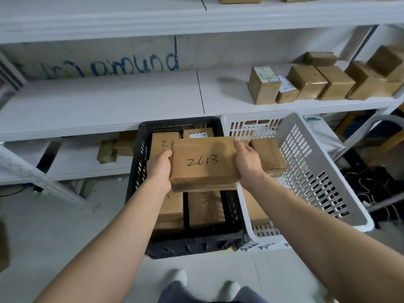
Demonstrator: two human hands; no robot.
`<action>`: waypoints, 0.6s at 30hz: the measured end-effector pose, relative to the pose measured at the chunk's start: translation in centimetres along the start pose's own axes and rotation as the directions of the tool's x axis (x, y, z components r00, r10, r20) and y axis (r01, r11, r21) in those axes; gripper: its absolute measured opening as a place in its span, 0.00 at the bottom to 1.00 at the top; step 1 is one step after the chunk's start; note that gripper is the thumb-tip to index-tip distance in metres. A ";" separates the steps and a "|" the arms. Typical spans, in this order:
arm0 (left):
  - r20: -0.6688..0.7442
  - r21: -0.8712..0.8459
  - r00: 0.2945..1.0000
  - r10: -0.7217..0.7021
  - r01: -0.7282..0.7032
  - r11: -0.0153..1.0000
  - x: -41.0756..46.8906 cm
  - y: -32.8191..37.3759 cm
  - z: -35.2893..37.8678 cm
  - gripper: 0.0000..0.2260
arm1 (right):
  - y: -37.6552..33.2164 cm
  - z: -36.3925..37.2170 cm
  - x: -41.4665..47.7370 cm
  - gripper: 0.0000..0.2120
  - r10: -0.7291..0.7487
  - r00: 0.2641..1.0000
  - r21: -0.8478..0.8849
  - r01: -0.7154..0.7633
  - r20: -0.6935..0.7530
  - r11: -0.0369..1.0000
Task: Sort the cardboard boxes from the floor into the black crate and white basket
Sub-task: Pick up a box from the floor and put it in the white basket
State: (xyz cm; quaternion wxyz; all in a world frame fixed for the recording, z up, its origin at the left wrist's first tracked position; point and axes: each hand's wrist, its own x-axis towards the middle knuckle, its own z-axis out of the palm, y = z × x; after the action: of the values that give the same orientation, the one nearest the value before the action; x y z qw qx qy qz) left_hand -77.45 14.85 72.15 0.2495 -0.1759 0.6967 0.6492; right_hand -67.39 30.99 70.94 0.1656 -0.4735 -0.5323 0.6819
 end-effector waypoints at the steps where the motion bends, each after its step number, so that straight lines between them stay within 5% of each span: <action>1: 0.022 0.011 1.000 -0.019 0.018 1.000 0.6 0.2 0.1 0.10 | 0.1 0.4 0.2 0.28 0.005 1.000 0.012 -0.005 -0.021 1.000; 9: 0.200 0.149 0.979 -0.049 0.019 0.989 6.8 2.7 -1.0 0.09 | 2.8 4.6 0.2 0.16 0.088 0.968 0.156 -0.052 -0.236 0.986; 14: 0.285 0.317 0.956 -0.070 -0.025 0.948 10.3 3.2 -0.8 0.04 | 5.0 6.2 -0.7 0.20 0.172 0.918 0.189 -0.109 -0.357 0.976; 18: 0.371 0.461 0.919 -0.134 -0.058 0.885 12.1 2.7 0.1 0.08 | 7.1 6.2 -2.0 0.28 0.158 0.875 0.044 -0.155 -0.457 0.987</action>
State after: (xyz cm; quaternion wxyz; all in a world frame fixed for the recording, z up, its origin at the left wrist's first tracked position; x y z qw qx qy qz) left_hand -88.79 16.21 67.40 0.4317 0.0087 0.7632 0.4807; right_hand -69.57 23.33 65.51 0.2327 -0.6621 -0.4358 0.5635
